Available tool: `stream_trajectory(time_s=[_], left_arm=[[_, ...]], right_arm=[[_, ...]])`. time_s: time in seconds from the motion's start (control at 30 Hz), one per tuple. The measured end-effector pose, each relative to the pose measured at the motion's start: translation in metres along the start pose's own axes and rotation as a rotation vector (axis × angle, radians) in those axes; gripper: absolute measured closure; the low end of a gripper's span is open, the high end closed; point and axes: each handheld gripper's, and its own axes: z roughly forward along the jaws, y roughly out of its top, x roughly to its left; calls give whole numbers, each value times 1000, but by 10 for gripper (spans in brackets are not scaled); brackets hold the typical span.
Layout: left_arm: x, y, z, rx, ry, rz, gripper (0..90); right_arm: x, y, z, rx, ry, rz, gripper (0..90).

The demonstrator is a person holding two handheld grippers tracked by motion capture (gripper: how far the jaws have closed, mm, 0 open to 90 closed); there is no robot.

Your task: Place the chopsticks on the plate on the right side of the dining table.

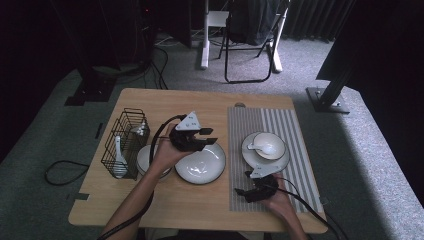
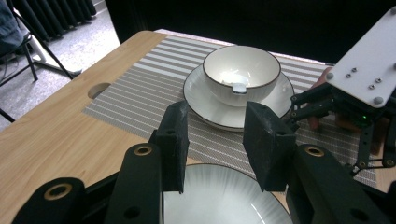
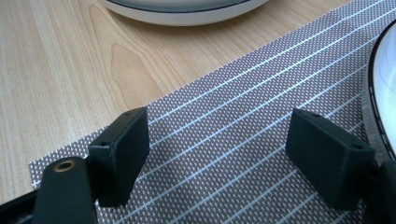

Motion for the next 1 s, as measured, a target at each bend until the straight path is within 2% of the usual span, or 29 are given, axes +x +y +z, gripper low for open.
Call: stream_trajectory(time_s=[0.23, 0.37, 0.6, 0.8, 1.0], left_arm=[[0, -1, -11, -20, -14, -12, 613], [-1, 0, -16, -14, -15, 1, 610], [1, 1, -30, -30, -13, -5, 605], [0, 4, -43, -24, -55, 15, 593], [-1, 7, -55, -21, -55, 28, 585]], right_arm=[[0, -1, 1, 3, 1, 5, 211], [0, -1, 1, 5, 0, 5, 211], [0, -1, 1, 9, 3, 8, 211], [0, -1, 1, 9, 2, 9, 212], [0, -1, 1, 9, 2, 9, 212]])
